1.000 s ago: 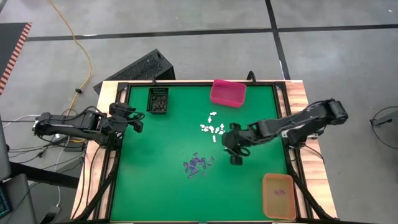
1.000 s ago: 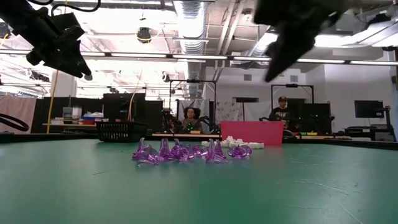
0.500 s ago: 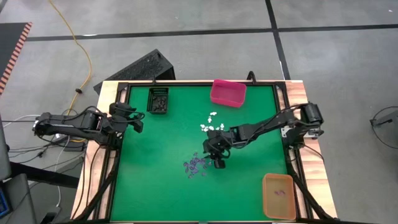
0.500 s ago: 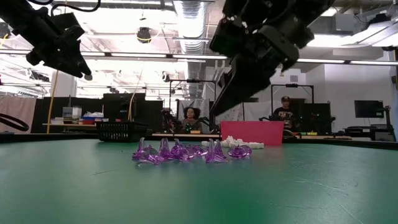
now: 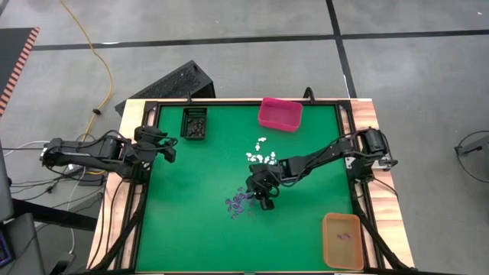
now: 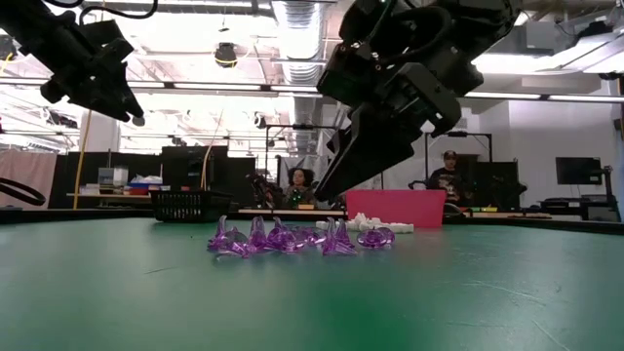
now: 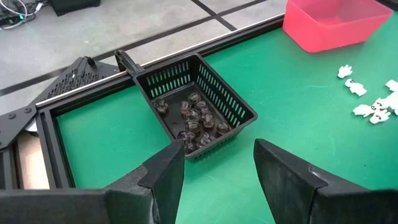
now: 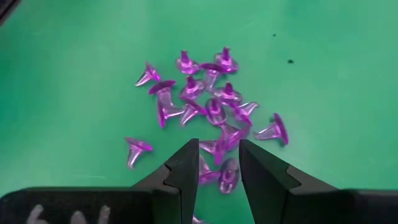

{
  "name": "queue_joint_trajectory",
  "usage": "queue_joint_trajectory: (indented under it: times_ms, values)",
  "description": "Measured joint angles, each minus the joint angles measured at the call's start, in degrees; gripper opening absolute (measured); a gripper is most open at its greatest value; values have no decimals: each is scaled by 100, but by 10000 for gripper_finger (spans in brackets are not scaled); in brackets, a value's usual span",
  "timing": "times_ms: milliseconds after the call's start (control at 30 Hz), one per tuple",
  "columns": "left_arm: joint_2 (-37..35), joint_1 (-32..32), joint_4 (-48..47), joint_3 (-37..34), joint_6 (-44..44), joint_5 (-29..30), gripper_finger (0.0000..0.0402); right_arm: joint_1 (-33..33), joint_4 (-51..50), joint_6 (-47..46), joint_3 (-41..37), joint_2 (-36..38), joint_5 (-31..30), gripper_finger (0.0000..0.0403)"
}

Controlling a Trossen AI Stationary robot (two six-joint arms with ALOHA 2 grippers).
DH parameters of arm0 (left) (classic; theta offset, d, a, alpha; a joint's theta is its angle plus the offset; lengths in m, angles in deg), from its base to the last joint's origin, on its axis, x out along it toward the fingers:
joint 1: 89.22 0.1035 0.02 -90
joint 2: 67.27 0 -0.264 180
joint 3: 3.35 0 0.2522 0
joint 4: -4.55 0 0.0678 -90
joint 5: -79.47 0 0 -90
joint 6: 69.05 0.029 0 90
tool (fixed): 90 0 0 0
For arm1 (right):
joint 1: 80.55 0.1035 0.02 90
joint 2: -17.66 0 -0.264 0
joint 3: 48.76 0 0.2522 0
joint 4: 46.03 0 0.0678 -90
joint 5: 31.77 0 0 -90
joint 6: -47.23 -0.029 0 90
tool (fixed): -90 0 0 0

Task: Sort Halloween decoration
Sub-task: Put the pink witch hat toy into the orange bin

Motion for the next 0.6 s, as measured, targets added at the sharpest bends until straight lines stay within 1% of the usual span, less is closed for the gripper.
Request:
queue_joint_trajectory:
  times_ms: [333, 600]
  values:
    - [1, 2, -4, 0, 50, 0, 183, -29, -120, 144, -1, -2, -9, 143]
    - [1, 0, -20, 0, 59, 2, 183, -33, -104, 128, -116, -5, -198, 143]
